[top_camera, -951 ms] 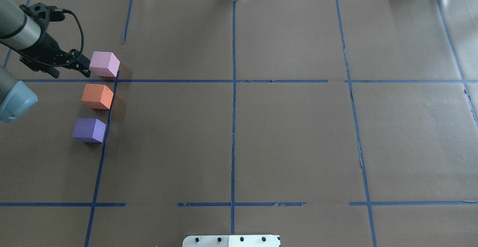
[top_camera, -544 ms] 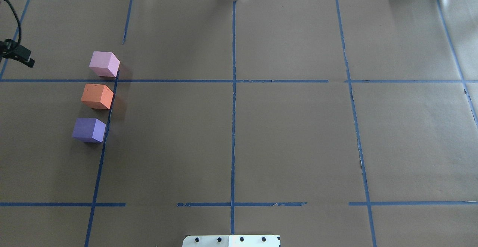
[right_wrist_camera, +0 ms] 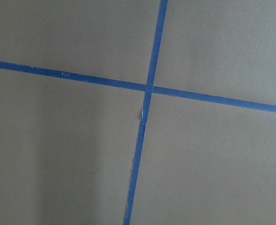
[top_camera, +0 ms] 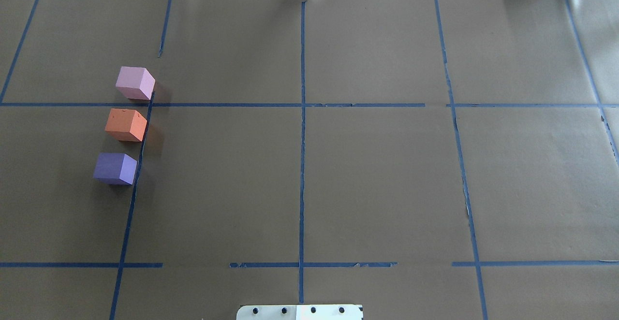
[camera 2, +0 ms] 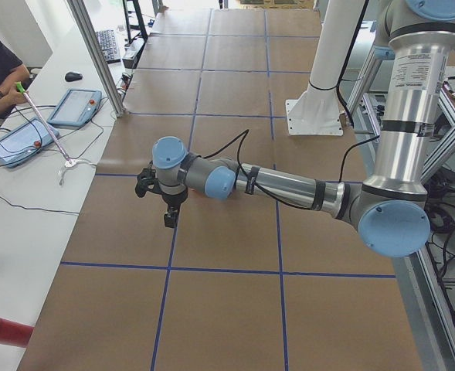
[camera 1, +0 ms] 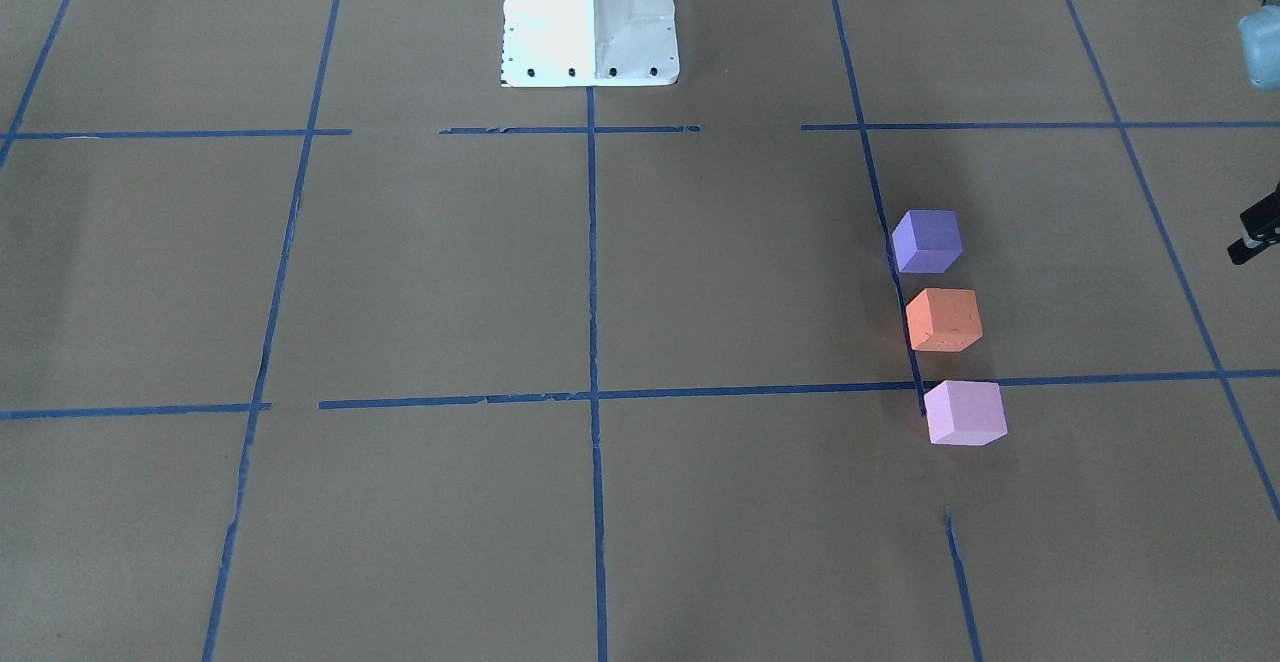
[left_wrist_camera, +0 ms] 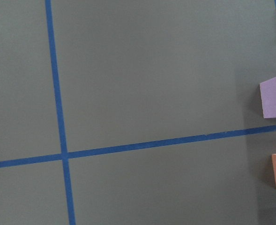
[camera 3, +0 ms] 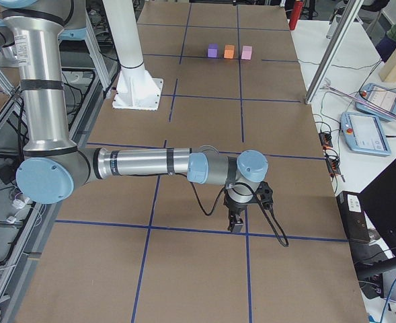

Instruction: Arrange blocks in a line

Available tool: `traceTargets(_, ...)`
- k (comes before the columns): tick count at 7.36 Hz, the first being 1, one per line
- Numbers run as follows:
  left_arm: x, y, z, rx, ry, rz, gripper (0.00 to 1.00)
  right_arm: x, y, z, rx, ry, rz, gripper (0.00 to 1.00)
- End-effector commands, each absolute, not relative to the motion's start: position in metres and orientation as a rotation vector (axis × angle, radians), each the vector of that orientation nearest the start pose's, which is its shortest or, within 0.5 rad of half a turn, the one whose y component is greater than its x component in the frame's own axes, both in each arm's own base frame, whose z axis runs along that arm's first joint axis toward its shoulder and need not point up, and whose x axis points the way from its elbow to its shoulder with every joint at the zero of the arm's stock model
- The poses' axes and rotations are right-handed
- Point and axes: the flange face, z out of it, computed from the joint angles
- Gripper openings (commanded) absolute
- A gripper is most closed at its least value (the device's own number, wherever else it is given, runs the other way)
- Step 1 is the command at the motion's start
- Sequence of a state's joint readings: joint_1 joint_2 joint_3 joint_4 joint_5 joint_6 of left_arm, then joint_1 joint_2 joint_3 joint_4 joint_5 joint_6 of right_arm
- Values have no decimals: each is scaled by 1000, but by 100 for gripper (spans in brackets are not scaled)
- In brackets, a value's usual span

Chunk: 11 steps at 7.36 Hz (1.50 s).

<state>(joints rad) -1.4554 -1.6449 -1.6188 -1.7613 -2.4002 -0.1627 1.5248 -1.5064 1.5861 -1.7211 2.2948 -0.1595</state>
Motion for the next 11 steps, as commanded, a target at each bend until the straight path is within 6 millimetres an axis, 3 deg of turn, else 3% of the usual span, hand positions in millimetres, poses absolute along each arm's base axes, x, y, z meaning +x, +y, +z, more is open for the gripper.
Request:
traceTargets(1, -19, -532, 592, 170, 876, 58, 100, 44, -515, 637, -26, -727, -171, 100)
traceTargets(2, -39, -528, 592, 175, 860, 16, 100, 44, -515, 637, -26, -727, -171, 100)
traceTargets(4, -53, -519, 595, 155, 854, -24, 100, 44, -515, 637, -26, -727, -171, 100)
traceTargets(11, -59, -501, 611, 128, 796, -39, 100, 44, -515, 637, -26, -727, -171, 100)
